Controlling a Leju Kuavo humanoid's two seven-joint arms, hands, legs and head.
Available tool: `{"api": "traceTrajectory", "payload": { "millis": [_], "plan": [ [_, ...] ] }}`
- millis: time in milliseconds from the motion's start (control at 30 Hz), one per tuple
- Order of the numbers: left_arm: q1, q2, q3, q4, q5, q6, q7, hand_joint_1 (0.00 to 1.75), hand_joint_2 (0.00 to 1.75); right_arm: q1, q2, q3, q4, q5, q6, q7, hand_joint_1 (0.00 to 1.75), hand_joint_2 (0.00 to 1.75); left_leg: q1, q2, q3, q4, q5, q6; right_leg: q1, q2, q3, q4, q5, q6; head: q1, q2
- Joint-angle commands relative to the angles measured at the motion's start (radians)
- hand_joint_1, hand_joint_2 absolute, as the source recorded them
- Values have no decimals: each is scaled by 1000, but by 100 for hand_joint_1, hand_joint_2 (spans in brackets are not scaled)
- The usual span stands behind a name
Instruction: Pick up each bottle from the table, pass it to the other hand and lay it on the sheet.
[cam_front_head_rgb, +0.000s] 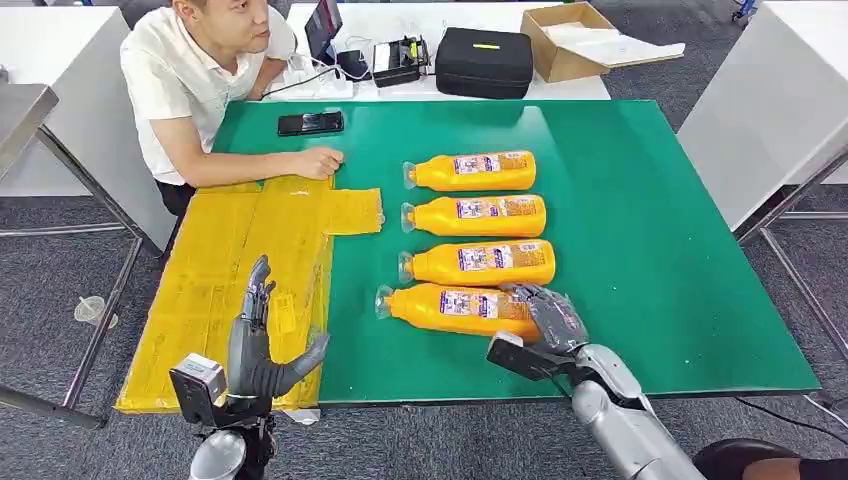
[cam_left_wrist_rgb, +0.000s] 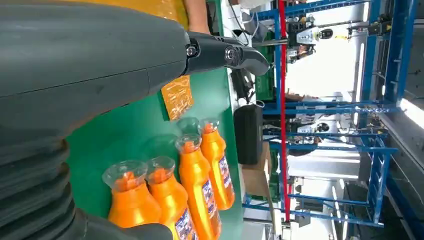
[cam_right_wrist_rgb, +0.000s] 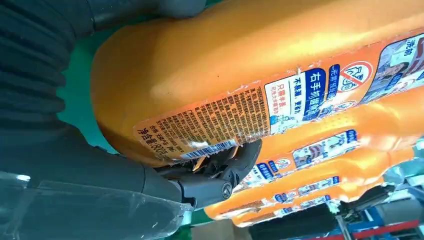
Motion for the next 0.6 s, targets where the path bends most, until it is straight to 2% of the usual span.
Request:
{"api": "traceTrajectory", "payload": {
  "millis": [33, 267, 600],
  "plan": [
    [-33, 15, -11, 66, 34, -13, -10, 0, 175, 25, 42, -62, 23, -150, 75, -55, 175, 175, 1, 0, 2, 0, 0, -1, 2, -2, 3, -1, -1, -3, 0, 0],
    [-34, 10, -2, 59, 120, -80, 4, 0, 175, 73, 64, -135, -58, -278, 127, -122, 175, 175, 1, 0, 2, 0, 0, 0, 1, -1, 2, -1, 0, -3, 0, 0],
    [-35, 12, -8, 61, 120, -80, 4, 0, 175, 89, 70, -152, -89, -297, 133, -147, 175, 175, 3, 2, 2, 2, -2, -1, 4, -1, 4, -1, -1, -6, 0, 0]
  ]
}}
